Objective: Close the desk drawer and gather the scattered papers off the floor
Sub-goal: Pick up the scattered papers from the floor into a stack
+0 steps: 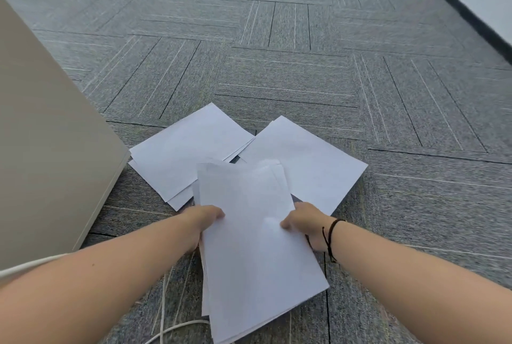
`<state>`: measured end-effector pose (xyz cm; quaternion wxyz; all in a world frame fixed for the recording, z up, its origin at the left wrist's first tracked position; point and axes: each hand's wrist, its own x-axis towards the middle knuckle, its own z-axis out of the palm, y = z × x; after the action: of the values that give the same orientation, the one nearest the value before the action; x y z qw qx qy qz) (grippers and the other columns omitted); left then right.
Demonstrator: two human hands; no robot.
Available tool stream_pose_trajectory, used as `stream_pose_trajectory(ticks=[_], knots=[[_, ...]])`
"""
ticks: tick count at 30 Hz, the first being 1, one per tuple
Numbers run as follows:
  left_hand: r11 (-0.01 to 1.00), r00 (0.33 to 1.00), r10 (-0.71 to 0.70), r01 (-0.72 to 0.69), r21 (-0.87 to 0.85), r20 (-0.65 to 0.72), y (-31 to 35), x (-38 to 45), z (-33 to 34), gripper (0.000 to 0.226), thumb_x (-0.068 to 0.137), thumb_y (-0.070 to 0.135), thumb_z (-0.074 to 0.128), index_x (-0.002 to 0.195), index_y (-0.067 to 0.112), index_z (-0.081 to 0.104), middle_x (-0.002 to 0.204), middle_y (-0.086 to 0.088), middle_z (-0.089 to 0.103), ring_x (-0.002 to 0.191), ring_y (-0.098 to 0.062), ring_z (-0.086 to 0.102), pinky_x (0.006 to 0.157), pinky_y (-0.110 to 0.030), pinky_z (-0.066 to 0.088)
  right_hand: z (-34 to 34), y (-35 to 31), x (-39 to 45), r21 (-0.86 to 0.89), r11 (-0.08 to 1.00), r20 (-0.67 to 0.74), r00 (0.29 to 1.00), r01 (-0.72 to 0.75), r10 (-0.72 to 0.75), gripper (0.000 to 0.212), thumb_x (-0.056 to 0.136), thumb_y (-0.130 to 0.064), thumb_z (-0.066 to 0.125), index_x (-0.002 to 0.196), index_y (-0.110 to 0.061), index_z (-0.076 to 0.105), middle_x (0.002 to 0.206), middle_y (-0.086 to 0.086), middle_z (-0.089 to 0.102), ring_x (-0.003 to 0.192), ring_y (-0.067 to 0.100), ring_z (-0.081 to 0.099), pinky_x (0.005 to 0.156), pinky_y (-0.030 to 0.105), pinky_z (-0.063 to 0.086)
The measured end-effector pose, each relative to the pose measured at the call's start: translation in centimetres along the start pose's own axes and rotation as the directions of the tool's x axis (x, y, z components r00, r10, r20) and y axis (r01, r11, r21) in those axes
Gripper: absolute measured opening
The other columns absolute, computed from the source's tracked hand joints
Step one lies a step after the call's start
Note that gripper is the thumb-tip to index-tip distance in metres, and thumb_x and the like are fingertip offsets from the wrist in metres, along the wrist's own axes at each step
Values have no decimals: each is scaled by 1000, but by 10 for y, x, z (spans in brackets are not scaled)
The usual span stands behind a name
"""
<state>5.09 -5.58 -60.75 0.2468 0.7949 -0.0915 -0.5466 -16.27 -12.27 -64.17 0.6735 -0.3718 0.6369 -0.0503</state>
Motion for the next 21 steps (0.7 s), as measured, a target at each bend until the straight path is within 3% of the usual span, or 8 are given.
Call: stream_pose_trajectory(ticks=[2, 4, 7, 8, 11, 13, 16, 21], knots=[[1000, 1000, 3, -3, 26, 13, -1, 2, -2, 41, 79, 17, 76, 115, 4, 59, 105, -17, 70, 86, -32, 69, 72, -37, 55, -7, 2, -10, -16, 999, 59, 998, 29, -28, 40, 82, 10, 51, 120, -1, 61, 109, 21, 71, 82, 33, 68, 78, 43, 57], [1000, 999, 0, 0, 11, 41, -1, 9, -4, 55, 64, 21, 83, 114, 7, 64, 110, -16, 70, 95, -33, 70, 87, -43, 56, -21, 4, -12, 2, 1000, 138, 990, 28, -28, 39, 85, 11, 50, 119, -3, 63, 113, 19, 72, 88, 34, 70, 82, 46, 58], [999, 999, 7, -5, -35, 47, -2, 11, -6, 46, 62, 22, 83, 104, 12, 68, 115, -13, 65, 103, -33, 65, 98, -45, 50, -39, 4, -15, 56, 998, 196, 981, -17, 6, 36, 88, 9, 50, 119, -5, 64, 118, 21, 70, 98, 37, 68, 90, 51, 55], [998, 1000, 7, -5, -64, 29, -2, 11, -5, 44, 65, 21, 82, 105, 12, 67, 116, -14, 64, 102, -33, 63, 96, -44, 51, -45, 6, -14, 57, 998, 197, 980, -23, 11, 36, 89, 7, 50, 120, -5, 64, 120, 21, 69, 102, 38, 68, 90, 50, 54], [991, 998, 33, -27, -133, 45, -1, 9, 2, 67, 55, 17, 80, 118, 7, 61, 120, -20, 63, 100, -38, 65, 82, -45, 54, -55, 13, -16, 79, 994, 184, 981, -71, 55, 35, 91, 4, 48, 123, -1, 62, 121, 23, 68, 107, 40, 67, 90, 51, 54], [978, 995, 70, -53, -204, 76, 0, 7, 8, 56, 62, 6, 76, 115, -1, 61, 113, -27, 68, 89, -39, 70, 73, -49, 59, -56, 18, -14, 73, 994, 121, 990, -84, 75, 31, 92, 4, 50, 121, 5, 62, 118, 25, 68, 99, 39, 68, 90, 53, 54], [966, 990, 102, -74, -249, 102, 4, -3, 19, 34, 75, 2, 71, 108, -5, 64, 104, -28, 72, 82, -39, 72, 72, -53, 61, -55, 24, -11, 30, 996, 60, 995, -87, 85, 26, 92, 3, 51, 116, 6, 63, 113, 25, 71, 103, 40, 69, 91, 56, 53], [998, 960, 23, -3, -70, 278, -4, -9, 25, 26, 89, 6, 58, 114, -3, 63, 108, -26, 73, 91, -39, 72, 72, -45, 59, -48, 20, -12, -47, 995, 36, 995, -91, 93, 22, 94, -2, 50, 112, 3, 62, 113, 21, 71, 93, 34, 70, 79, 45, 59]])
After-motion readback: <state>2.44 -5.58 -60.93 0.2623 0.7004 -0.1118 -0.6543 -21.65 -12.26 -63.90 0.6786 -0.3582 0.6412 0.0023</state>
